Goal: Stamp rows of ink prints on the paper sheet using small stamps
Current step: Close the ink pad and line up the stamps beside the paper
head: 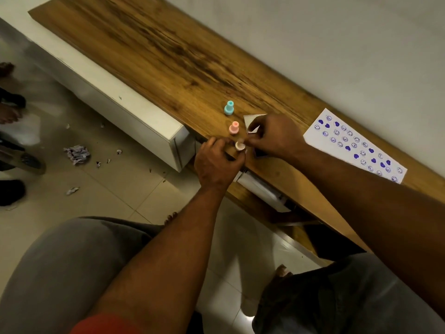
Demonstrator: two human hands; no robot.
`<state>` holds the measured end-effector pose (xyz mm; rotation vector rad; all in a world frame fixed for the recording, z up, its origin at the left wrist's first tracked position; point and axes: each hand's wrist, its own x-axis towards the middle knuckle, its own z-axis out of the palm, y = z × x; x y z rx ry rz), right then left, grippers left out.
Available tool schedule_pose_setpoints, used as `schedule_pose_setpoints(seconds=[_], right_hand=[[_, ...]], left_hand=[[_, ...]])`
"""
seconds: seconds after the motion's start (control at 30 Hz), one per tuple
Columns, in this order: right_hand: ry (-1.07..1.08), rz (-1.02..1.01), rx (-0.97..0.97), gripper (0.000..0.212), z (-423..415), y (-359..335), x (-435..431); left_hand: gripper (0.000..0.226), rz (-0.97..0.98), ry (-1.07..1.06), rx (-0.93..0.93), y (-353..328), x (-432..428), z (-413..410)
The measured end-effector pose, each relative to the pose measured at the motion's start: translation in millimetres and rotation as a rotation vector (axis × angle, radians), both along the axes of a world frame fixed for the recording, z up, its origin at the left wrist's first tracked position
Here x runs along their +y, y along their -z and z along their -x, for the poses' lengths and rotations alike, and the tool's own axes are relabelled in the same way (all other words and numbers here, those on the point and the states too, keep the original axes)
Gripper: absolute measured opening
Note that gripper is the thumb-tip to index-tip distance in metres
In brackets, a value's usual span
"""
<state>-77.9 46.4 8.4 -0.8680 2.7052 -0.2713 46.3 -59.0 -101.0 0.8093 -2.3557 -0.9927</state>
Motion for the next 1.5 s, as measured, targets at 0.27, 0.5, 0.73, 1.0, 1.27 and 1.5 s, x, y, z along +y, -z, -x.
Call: schedule_pose_setpoints(seconds=[0.27, 0.5, 0.73, 1.0, 1.27, 1.5], right_hand=[[-0.188, -0.036, 0.072, 0.062, 56, 6, 25], [-0.294, -0.09, 0.037, 0.06, 63, 17, 14], [-0.226, -0.051, 0.007, 0.069, 71, 17, 14], [-0.317, 0.01, 0.172, 0.033, 57, -5, 27], [-0.482, -0.052, 0.199, 0.032, 23, -6, 64], [-0.438, -0.057, 0.092, 0.041, 15, 1, 71]], left_hand=[[0.13, -0.025, -0.174, -0.016, 0, 37, -1], [0.164, -0.166, -0.255, -0.149, -11, 60, 21], [0.162, -0.193, -0.24, -0.147, -8, 60, 19], [0.159, -0.206, -0.23, -0.16, -13, 60, 19], [0.159, -0.214, -0.231, -0.139, -13, 60, 18], [0.156, -0.204, -0.19, -0.129, -8, 58, 15]])
